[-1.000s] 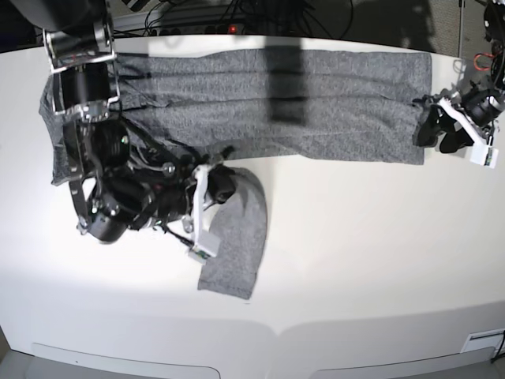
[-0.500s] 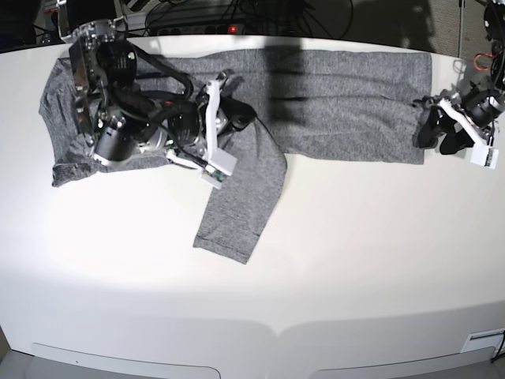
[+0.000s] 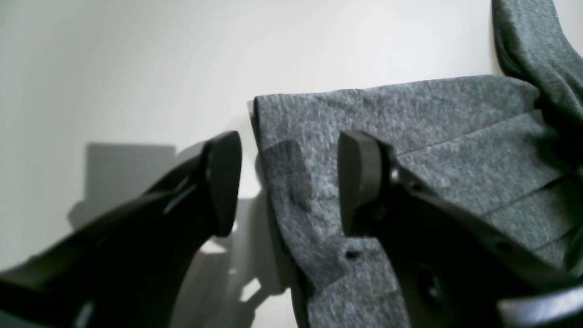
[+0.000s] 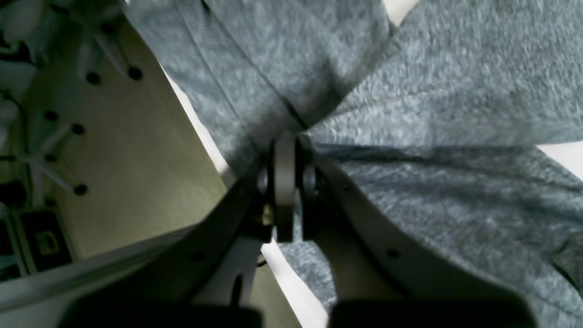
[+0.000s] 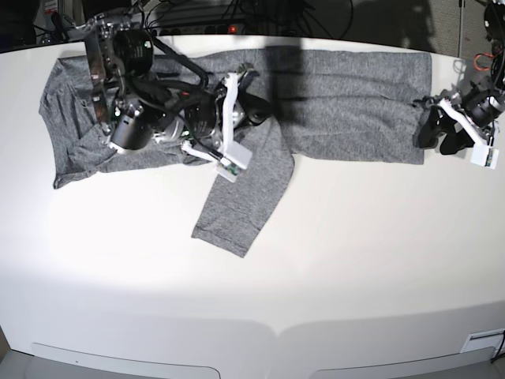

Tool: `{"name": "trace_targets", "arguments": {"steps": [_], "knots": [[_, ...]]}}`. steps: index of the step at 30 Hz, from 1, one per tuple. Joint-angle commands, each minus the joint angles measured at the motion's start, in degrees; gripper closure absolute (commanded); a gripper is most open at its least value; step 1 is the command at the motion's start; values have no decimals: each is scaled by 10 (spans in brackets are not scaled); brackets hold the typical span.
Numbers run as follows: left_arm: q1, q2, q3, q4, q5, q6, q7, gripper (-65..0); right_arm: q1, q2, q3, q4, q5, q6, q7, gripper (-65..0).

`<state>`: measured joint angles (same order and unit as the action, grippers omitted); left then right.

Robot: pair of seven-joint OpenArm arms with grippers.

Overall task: Fold the T-shirt properly
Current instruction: 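Lift the sleeve with the right gripper and lay it across the shirt body, then move the left gripper to the sleeve cuff and grasp it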

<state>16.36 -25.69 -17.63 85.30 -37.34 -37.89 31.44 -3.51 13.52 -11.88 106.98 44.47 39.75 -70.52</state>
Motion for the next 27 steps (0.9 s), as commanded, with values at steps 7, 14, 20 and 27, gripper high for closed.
{"name": "trace_targets", "arguments": {"steps": [7,14,20,27], "knots": [[-3,-10,-4,10,-12,-2,-15,-331,8,1,-49,10,10,3,11,-288],[-3,-10,-4,10,-26,-2,-21,-331,18,1,-61,10,3,3,41,-293],[-3,-10,-4,77,-32,-3,-17,-330,56,13,24,10,-101,3,67,-293],[-3,12,60,187,-31,35,-16,-331,53,74,172,-3,-160,-9,103,-293]]}}
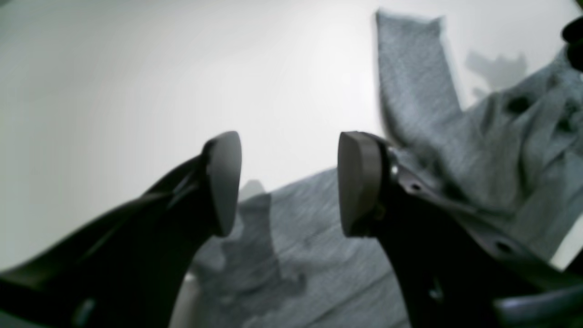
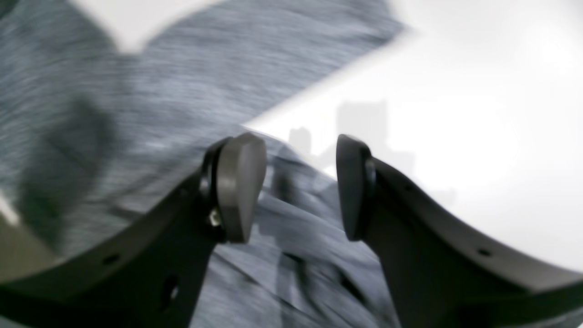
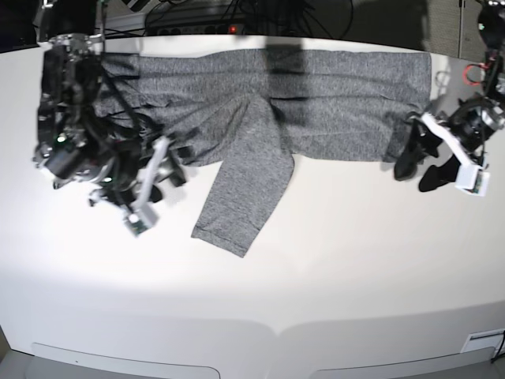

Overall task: Fold the T-shirt properly
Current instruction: 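Move the left gripper to the sleeve cuff and grasp it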

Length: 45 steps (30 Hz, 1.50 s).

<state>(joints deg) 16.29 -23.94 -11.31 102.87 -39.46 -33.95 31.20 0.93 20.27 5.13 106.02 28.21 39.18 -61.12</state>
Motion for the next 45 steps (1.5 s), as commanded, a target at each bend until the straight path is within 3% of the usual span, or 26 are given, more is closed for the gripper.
{"name": "trace_targets", "arguments": {"steps": [1,6,10,18,24,34,39,43,45], "knots": [[-4,4,16,14,-10,-2,-24,-331,8,18,23,-5,3,-5,10,-293],[-45,58,112,15,46,12,-30,-330,8,61,104,-87,5,-6,16,-293],[-82,113,197,15,108,119,-30,-330,8,83,141,-171,5,-7,15,-293],[-165,214,332,-11,285,217,-30,-330,8,91,160,-261,-12,-6,11,-293],[-231,257,373,-131,305,222,-28,-330,8,91,160,-263,-12,-6,8,-293],[-321,324,376,-346,305,222,-48,-330,8,91,160,-263,-12,-6,7,-293],[-339,326,400,-381,301,221,-83,-330,8,91,160,-263,-10,-6,7,-293],[-346,326,415,-419,330,261,-106,-330,8,91,160,-263,-10,-6,5,-293],[-348,326,415,-444,346,263,-115,-330,8,91,160,-263,-10,-7,2,-293]]}}
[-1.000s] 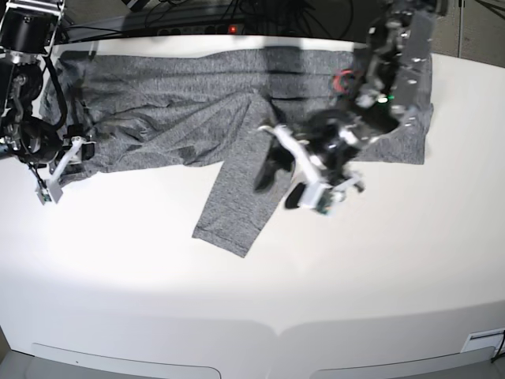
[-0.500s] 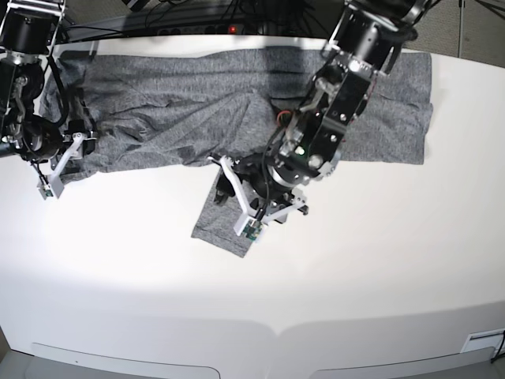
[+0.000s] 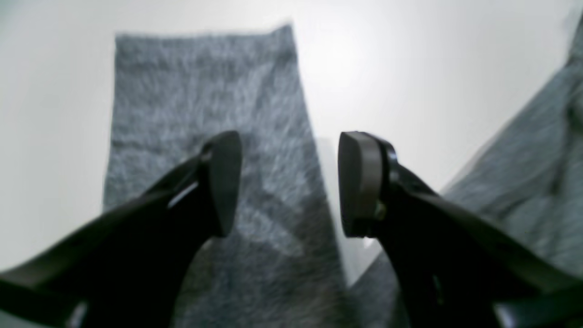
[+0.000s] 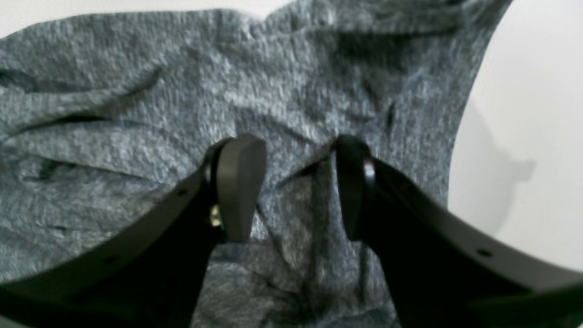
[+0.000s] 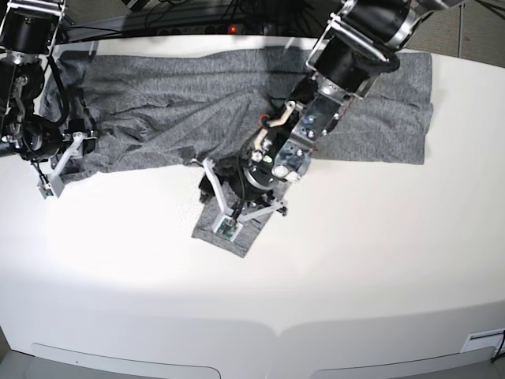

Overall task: Fold the T-shirt properly
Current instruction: 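Move the left gripper to the sleeve cuff and grasp it, then drag the sleeve cuff with the left gripper toward the shirt strip's end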

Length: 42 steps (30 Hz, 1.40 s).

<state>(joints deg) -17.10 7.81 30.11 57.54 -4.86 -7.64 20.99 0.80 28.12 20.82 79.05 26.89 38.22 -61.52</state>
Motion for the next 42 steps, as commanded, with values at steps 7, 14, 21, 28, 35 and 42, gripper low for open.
{"name": "trace_targets", "arguments": {"steps": [7,14,21,28,35,42], "knots": [[-30,7,0,-37,6,14,-16,-330,9,12,3,7,3,3,5,-293],[-46,8,0,-36,3,23,-16,-330,9,12,3,7,3,3,5,-293],[-73,8,0,-36,-28,23,-51,-330,9,12,3,7,3,3,5,-293],[-69,7,0,-37,-16,24,-61,-330,9,12,3,7,3,3,2,-293],[-69,7,0,-90,4,40,-61,-330,9,12,3,7,3,3,-17,-293],[-68,7,0,-140,3,35,-48,-324,10,12,3,7,3,3,-15,-293]]}}
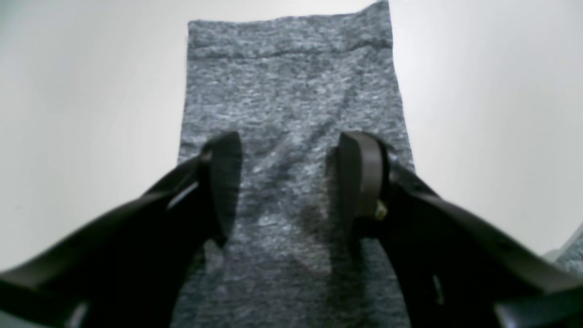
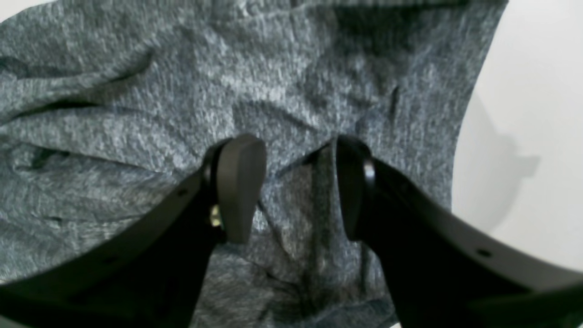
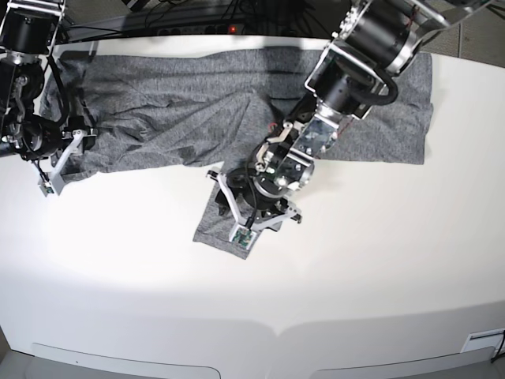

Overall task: Fold the T-shirt properly
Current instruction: 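Drag the sleeve cuff with the left gripper toward the shirt strip's end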

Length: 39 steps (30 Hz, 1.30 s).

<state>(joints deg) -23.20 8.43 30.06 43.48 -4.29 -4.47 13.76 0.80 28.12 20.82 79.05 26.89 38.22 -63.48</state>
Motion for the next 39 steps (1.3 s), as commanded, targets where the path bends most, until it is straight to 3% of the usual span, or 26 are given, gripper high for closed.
{"name": "trace_targets", "arguments": {"steps": [1,7,8,12,20,22,25,28,39], "knots": [[-7,2,0,0,-2,-6,32,-303,10,12,3,7,3,3,5,-293],[-7,2,0,0,-2,-56,47,-10,10,12,3,7,3,3,5,-293],[-7,2,0,0,-2,-56,47,0,10,12,3,7,3,3,5,-293],[-8,2,0,0,-7,-56,51,0,10,12,3,7,3,3,5,-293],[-6,-5,0,55,-82,-46,70,0,10,12,3,7,3,3,14,-293],[-2,-20,0,94,-123,-21,84,0,10,12,3,7,3,3,17,-293],[17,-59,0,178,-176,-15,88,0,9,12,3,7,3,3,18,-293],[52,-92,-4,278,-169,-9,104,0,9,12,3,7,3,3,31,-293],[212,-152,-118,507,-158,-4,90,0,9,12,3,7,7,3,33,-293]]}}
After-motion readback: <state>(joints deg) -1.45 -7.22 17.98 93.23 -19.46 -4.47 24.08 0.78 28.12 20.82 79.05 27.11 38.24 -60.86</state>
